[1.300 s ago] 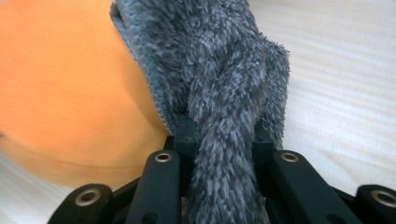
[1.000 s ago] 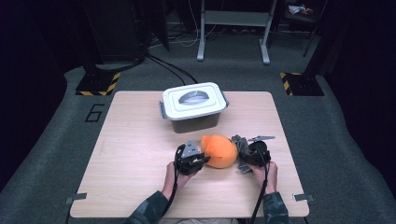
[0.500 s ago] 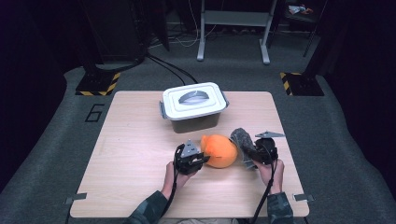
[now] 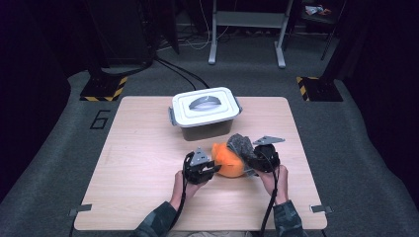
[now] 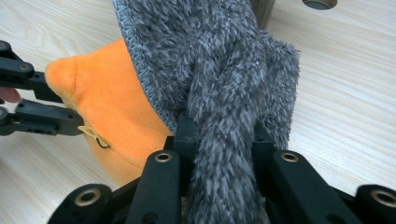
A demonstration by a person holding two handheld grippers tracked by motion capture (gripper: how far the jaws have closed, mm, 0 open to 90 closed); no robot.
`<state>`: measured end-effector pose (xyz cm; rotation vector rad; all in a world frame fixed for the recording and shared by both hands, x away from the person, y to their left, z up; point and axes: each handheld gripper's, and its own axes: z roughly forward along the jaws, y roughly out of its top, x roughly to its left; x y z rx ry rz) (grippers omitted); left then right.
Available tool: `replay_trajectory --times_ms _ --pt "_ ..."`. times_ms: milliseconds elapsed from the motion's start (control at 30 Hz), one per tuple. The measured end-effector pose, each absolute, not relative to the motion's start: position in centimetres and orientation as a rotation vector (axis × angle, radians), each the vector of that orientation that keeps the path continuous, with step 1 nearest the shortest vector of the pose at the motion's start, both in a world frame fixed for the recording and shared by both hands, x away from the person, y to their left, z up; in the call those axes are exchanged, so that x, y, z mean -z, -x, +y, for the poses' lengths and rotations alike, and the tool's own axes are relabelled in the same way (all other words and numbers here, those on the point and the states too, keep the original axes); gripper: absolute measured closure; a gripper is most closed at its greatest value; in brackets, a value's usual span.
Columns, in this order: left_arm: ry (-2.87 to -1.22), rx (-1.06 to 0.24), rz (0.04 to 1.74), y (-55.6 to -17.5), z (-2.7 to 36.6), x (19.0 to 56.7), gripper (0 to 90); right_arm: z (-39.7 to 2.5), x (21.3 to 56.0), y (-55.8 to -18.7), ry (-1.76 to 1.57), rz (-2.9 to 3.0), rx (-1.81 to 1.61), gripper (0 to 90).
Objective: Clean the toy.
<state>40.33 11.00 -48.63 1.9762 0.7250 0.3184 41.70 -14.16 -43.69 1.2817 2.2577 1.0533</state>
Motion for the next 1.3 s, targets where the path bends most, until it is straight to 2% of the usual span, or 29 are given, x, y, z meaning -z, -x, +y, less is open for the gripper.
replay_trajectory --times_ms 167,433,667,767,867,1100,1300 --pt "-1.983 -0.334 0.715 -40.3 11.0 48.5 65.0 -14.4 43.8 -42.0 -1.276 2.264 -1.049 72.4" --pt "-2.02 -0.423 0.719 -39.8 10.8 48.9 42.9 -14.5 43.8 -42.4 -1.309 2.26 -1.053 72.3" --pt "-2.048 -0.494 0.713 -39.5 9.9 49.3 35.0 -14.7 43.9 -42.7 -1.304 2.261 -1.059 72.3" --pt "-2.049 -0.508 0.711 -39.5 9.5 49.3 36.7 -14.8 44.0 -42.7 -1.306 2.262 -1.061 72.3" --pt "-2.044 -0.504 0.71 -39.6 9.3 49.5 43.1 -14.8 44.0 -42.6 -1.318 2.255 -1.068 72.2" --pt "-2.047 -0.524 0.68 -39.4 8.9 49.5 65.2 -15.1 44.1 -42.3 -1.322 2.242 -1.07 72.2" --pt "-2.052 -0.532 0.672 -39.3 8.9 49.2 76.6 -15.3 44.2 -42.0 -1.326 2.217 -1.09 72.1"
